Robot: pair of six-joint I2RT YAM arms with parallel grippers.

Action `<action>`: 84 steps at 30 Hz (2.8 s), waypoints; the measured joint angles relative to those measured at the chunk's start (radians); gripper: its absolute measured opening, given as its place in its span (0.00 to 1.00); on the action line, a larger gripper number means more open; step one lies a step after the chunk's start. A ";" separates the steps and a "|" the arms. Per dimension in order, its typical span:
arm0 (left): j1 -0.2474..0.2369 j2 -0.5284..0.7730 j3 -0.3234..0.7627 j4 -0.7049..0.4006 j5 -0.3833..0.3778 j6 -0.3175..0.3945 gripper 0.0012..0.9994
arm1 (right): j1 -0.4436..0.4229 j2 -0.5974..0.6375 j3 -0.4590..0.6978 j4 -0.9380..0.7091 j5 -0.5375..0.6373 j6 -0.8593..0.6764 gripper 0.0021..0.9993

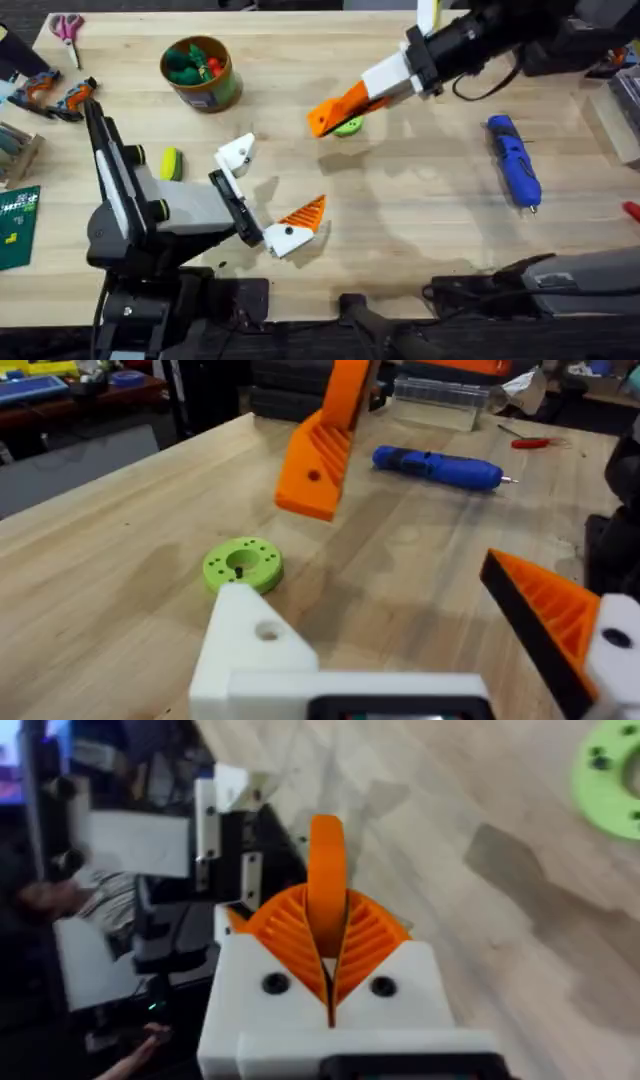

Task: Pick up the gripper from the table and insert it into the empty holder that is missing its gripper. Then pick up a screw, insert it into the mounting hole, and use the screwdriver to tighten it. Finally, clean up the table by picking up the vegetable and placing it into the bucket.

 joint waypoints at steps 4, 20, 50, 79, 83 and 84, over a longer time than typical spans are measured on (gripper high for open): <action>0.000 0.000 0.000 -0.001 0.010 0.000 0.99 | -0.004 0.000 -0.095 0.004 -0.114 -0.055 0.01; 0.000 0.000 0.000 -0.006 0.037 0.000 0.99 | -0.068 0.026 -0.469 0.217 -0.550 -0.246 0.01; 0.000 0.000 0.000 -0.008 0.053 0.000 0.99 | 0.138 0.034 -0.469 0.965 -0.418 0.650 0.01; 0.003 0.002 0.000 -0.007 0.038 -0.002 0.99 | 0.218 0.135 -0.469 1.244 -0.436 0.878 0.01; 0.003 0.002 0.000 -0.007 0.033 -0.005 0.99 | 0.222 0.142 -0.469 1.273 -0.423 0.892 0.01; 0.003 0.002 0.000 -0.007 0.032 -0.008 0.99 | 0.222 0.148 -0.469 1.288 -0.422 0.892 0.01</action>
